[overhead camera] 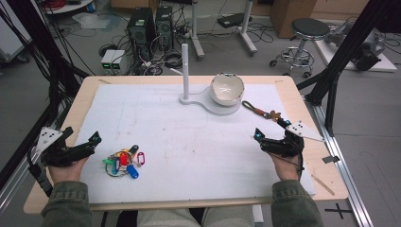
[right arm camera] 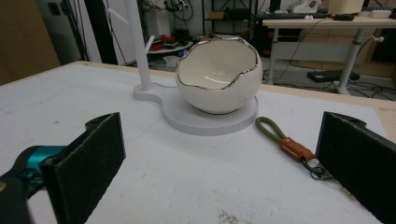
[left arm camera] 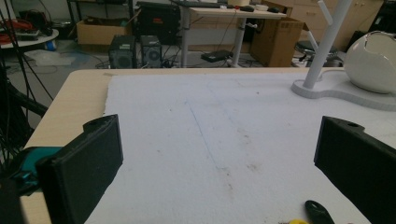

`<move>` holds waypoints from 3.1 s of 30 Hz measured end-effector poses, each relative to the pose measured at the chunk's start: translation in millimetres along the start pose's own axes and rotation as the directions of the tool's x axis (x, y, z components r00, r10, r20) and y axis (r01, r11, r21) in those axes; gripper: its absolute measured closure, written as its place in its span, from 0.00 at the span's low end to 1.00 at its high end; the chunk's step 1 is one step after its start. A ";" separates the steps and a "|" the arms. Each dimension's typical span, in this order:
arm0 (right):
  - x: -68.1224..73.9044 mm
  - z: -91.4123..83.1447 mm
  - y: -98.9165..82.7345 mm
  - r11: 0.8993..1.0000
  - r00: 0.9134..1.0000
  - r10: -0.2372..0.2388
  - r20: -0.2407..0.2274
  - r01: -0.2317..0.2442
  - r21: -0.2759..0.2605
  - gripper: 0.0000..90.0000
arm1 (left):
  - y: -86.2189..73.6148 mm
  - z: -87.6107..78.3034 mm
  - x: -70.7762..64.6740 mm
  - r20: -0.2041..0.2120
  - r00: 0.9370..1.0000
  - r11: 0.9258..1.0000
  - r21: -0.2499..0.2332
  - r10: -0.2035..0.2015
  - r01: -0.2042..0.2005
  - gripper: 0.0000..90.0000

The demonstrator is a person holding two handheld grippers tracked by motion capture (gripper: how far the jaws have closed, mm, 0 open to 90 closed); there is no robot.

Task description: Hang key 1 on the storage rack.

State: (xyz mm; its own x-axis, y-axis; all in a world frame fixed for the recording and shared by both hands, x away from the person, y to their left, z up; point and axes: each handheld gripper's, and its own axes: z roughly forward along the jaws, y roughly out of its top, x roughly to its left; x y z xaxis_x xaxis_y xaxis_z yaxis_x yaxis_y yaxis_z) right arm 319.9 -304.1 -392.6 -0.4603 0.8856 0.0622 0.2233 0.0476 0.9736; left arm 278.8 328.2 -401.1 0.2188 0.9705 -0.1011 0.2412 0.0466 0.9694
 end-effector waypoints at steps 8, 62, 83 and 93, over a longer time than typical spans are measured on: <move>0.1 -2.4 0.3 1.000 1.000 0.012 -0.009 -0.012 0.006 0.01 | -0.2 0.5 -1.4 0.003 1.000 1.000 0.008 0.003 -0.003 0.02; 2.3 39.7 41.3 0.972 0.995 -0.043 -0.089 0.062 0.225 0.01 | -1.6 -2.6 1.6 -0.021 1.000 1.000 0.024 0.016 -0.016 0.02; -19.6 76.9 75.7 0.930 0.991 -0.041 -0.127 0.084 0.357 0.01 | -1.8 -2.2 2.2 -0.020 1.000 1.000 0.026 0.012 -0.011 0.02; -30.9 89.8 83.7 0.899 0.992 -0.036 -0.125 0.087 0.430 0.01 | -1.8 -1.8 2.2 -0.013 1.000 1.000 0.024 0.003 -0.003 0.02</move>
State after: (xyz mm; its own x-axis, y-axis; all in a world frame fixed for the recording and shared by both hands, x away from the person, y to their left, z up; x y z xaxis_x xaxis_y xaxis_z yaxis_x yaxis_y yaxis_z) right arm 430.0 -286.0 -332.8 -0.5716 0.8188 0.0539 0.5299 0.3181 0.7862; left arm 277.2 330.7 -402.7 0.2075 0.9736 -0.0951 0.2631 0.0381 0.9640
